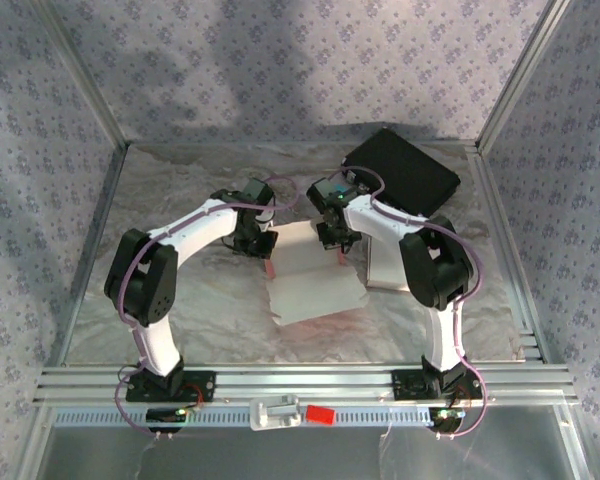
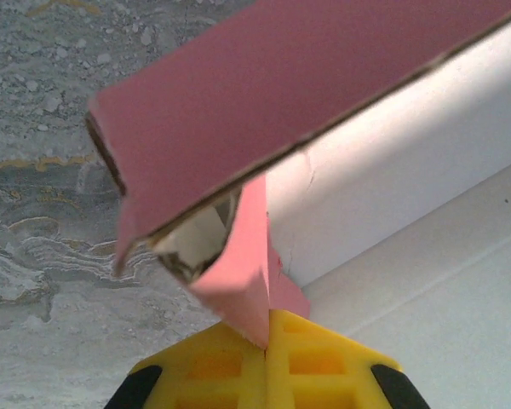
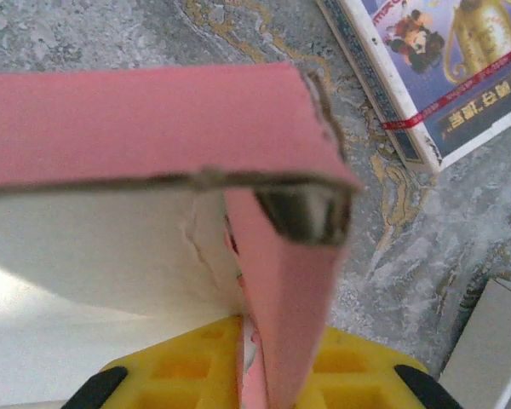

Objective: Fold the paper box

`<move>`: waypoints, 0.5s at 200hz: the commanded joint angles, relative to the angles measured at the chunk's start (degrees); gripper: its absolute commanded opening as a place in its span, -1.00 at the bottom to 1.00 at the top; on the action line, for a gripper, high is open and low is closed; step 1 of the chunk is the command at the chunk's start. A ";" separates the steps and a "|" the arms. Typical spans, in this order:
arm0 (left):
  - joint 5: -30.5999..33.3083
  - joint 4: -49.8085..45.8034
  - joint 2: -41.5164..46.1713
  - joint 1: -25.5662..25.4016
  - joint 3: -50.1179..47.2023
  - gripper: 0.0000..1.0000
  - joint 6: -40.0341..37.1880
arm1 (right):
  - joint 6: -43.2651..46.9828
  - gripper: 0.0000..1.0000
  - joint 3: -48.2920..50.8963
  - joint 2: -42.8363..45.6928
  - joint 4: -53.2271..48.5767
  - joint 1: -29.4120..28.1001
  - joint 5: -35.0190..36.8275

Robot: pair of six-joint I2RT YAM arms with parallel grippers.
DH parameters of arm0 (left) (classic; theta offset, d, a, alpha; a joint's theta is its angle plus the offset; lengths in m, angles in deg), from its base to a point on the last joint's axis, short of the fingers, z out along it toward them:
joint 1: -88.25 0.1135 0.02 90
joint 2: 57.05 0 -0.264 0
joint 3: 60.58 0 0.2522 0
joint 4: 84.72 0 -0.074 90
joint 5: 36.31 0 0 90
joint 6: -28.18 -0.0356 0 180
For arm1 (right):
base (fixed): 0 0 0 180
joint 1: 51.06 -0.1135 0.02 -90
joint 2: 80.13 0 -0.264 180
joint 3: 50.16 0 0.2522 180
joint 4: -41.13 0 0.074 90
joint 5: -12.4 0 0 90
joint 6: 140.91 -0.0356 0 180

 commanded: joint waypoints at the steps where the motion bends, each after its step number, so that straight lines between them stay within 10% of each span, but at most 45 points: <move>1: -1.93 -1.34 -1.33 -0.26 1.74 -1.00 -1.67 | 1.56 -0.61 -2.06 -1.06 1.42 0.73 -1.67; 100: -2.03 -1.54 -1.68 -0.17 2.46 -1.00 -1.37 | -2.97 -1.00 -7.46 -4.93 -6.70 -1.41 8.81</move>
